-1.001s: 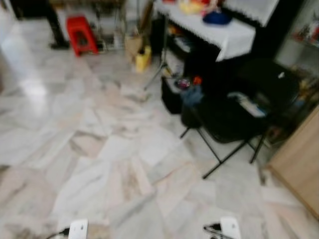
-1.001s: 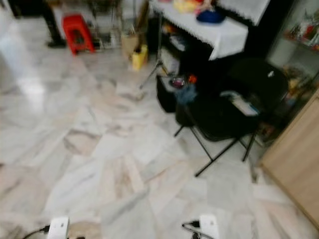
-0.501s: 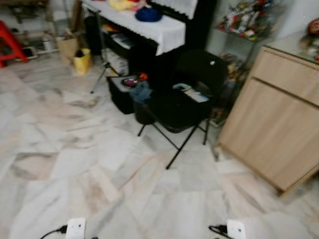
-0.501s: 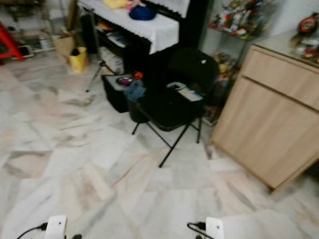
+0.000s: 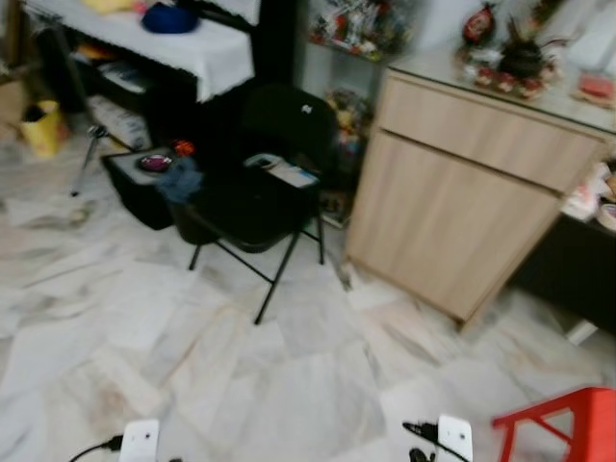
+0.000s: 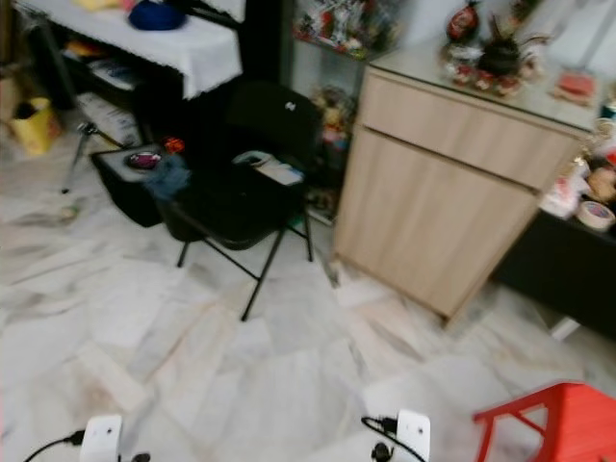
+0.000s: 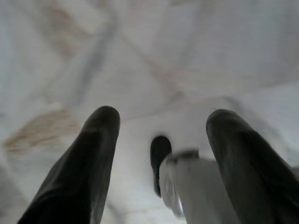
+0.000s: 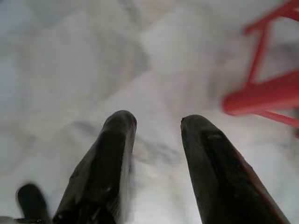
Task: Hang keys on a hook
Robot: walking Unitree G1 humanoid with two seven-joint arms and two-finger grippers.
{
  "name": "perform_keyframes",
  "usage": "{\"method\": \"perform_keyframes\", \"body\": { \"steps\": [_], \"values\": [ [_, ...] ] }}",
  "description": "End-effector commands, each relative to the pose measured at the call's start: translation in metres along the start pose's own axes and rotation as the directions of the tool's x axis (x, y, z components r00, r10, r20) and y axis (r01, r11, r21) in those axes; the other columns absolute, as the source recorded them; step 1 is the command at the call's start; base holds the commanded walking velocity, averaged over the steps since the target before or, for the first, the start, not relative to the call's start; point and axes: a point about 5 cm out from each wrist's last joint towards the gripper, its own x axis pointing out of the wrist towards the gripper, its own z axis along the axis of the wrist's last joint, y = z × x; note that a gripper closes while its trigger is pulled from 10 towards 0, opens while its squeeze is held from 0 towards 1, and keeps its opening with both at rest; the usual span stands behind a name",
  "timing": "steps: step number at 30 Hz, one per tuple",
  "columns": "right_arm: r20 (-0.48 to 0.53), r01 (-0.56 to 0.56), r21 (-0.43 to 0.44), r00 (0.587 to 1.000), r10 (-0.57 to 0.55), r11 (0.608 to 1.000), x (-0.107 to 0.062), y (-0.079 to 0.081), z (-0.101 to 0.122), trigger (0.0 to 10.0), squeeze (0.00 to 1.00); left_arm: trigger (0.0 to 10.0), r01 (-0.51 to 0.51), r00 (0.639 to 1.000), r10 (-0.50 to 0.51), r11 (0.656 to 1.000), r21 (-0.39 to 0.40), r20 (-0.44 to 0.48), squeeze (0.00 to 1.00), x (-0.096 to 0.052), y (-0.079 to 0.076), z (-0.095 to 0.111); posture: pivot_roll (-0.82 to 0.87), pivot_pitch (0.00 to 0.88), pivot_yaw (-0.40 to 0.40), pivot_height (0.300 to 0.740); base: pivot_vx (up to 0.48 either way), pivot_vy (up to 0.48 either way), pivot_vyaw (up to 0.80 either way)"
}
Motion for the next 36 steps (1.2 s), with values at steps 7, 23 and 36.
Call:
{"method": "perform_keyframes", "body": {
  "steps": [7,23,36],
  "values": [
    [-0.001,-0.009,0.024,1.0,0.009,1.0,0.0001,0.0073,-0.001,10.0,0.0,10.0,-0.014,1.0,0.015,0.999,0.04,-0.016,0.0,-0.0008,0.0079,-0.0021,0.04,0.011,-0.066,0.74,0.0,-0.154,-0.66],
    [-0.008,-0.005,0.033,1.0,0.006,0.999,-0.0002,0.007,-0.0033,10.0,0.0,10.0,-0.015,1.0,0.016,1.0,0.006,-0.006,0.0,-0.0008,0.0074,-0.0016,0.04,0.011,-0.067,0.74,0.0,-0.023,-0.66],
    [0.007,-0.005,0.029,1.0,0.005,1.0,-0.0005,0.0078,-0.0029,10.0,0.0,10.0,0.001,1.0,-0.001,1.0,0.021,0.0,0.0,-0.0007,0.005,-0.0011,0.04,0.009,-0.074,0.74,0.0,-0.062,-0.63]
  ]
}}
